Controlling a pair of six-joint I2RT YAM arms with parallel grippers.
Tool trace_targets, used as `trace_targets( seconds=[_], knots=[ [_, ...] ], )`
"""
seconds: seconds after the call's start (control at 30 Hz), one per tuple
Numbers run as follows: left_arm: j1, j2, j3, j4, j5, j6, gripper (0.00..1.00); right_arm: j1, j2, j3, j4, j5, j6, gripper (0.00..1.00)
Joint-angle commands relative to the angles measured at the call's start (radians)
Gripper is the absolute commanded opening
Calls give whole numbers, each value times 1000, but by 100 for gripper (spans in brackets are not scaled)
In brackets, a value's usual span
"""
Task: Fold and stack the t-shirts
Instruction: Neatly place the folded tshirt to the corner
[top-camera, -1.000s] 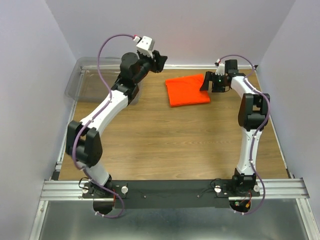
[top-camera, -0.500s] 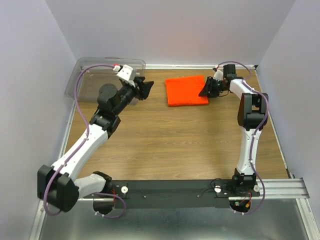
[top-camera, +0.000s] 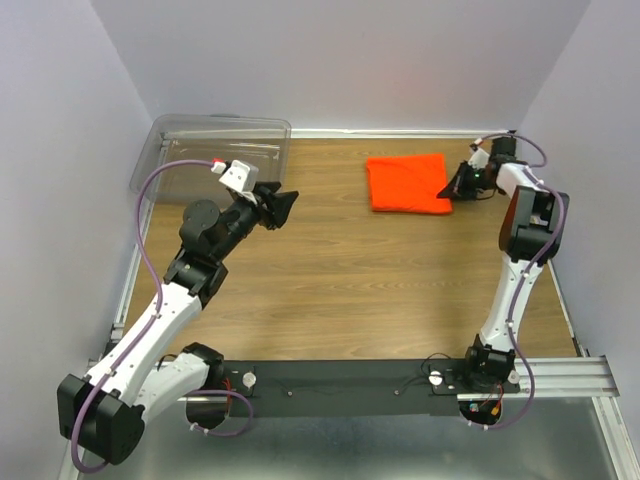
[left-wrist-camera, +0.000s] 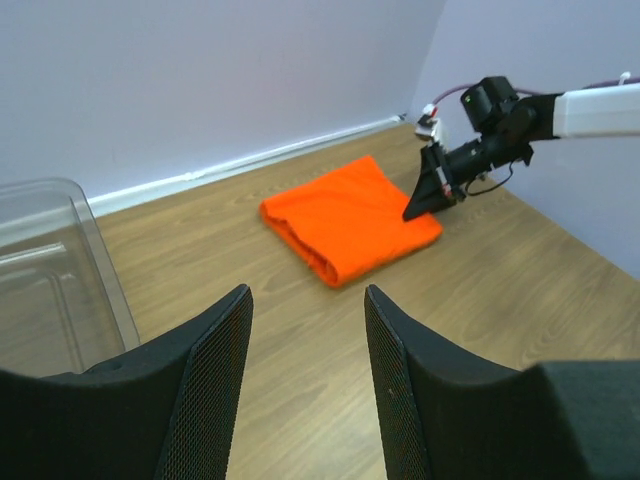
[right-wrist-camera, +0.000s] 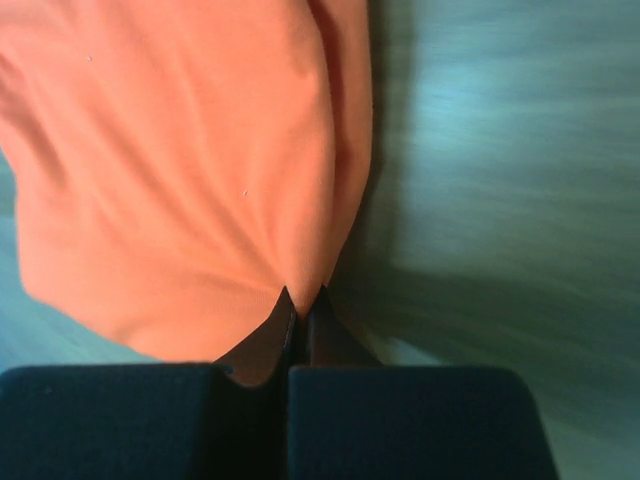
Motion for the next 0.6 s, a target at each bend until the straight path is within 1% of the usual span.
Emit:
trace_targets(
  seconds=[0.0, 0.03, 0.07, 0.2, 0.27, 0.33, 0.37, 0.5, 0.57],
  knots=[
    [-2, -53, -31, -18, 36, -24, 57, -93, -53, -12, -112, 148, -168, 1],
    [-2, -66, -42, -21, 37, -25, 57, -106, -61, -9, -129, 212, -194, 1],
    [-2, -70, -46, -22, 41, -25, 57, -132, -67, -7, -137, 242, -238, 1],
    [-2, -93, -74, -25, 41, -33, 57, -193, -78, 31, -172, 355, -326, 6],
    [-2, -106, -92, -25, 39, -34, 57, -209, -68, 70, -186, 426, -370, 11],
    [-2, -115, -102, -28, 36, -34, 57, -226, -62, 91, -190, 461, -391, 15],
    [-2, -121, -109, -30, 37, -33, 57, -233, -58, 112, -192, 493, -409, 19],
    [-2, -133, -118, -44, 33, -33, 57, -253, -38, 175, -192, 605, -430, 21],
    [-4, -141, -125, -47, 30, -33, 57, -255, -36, 189, -192, 622, -441, 34]
  ],
)
